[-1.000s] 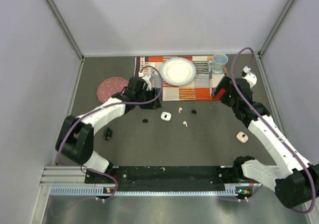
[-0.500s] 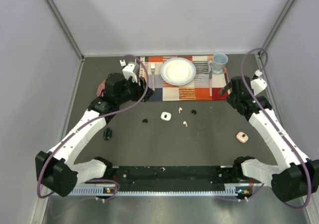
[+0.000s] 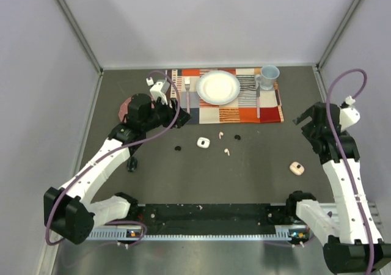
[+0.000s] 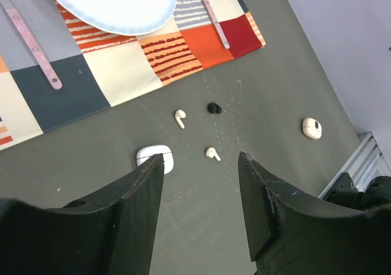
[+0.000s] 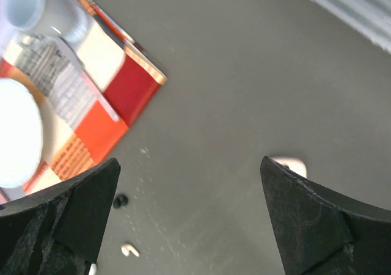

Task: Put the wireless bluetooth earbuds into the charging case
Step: Move the charging case to the corner of the board.

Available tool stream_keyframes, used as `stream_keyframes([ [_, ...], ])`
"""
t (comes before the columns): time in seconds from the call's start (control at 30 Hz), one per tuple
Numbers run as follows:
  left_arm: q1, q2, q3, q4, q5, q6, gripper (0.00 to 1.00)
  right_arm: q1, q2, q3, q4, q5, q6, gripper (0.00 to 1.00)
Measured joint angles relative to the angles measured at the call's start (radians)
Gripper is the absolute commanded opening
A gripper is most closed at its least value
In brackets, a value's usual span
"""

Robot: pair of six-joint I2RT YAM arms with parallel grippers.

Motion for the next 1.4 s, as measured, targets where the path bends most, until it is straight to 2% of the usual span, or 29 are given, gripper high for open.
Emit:
stream_keyframes([
  [0.2, 0.013, 0.000, -0.001, -0.005, 0.026, 0.064, 0.57, -0.079, 0.061, -0.073, -0.115, -0.132, 0.095, 0.99],
  [0.43, 0.037, -0.018, 0.002, -0.042, 0.001, 0.188, 0.58, -0.149, 0.122, -0.128, -0.196, -0.211, 0.151, 0.99],
  [0.73, 0.045, -0.019, 0.006, -0.064, -0.056, 0.268, 0.59, -0.226, 0.112, -0.243, -0.193, -0.269, 0.345, 0.99],
  [1.0, 0.046, -0.020, 0.007, -0.063, -0.060, 0.270, 0.59, -0.402, 0.246, -0.234, -0.144, -0.335, 0.300, 0.99],
  [1.4, 0.052, -0.022, 0.017, -0.092, -0.063, 0.256, 0.59, -0.450, 0.251, -0.267, -0.105, -0.387, 0.364, 0.98],
])
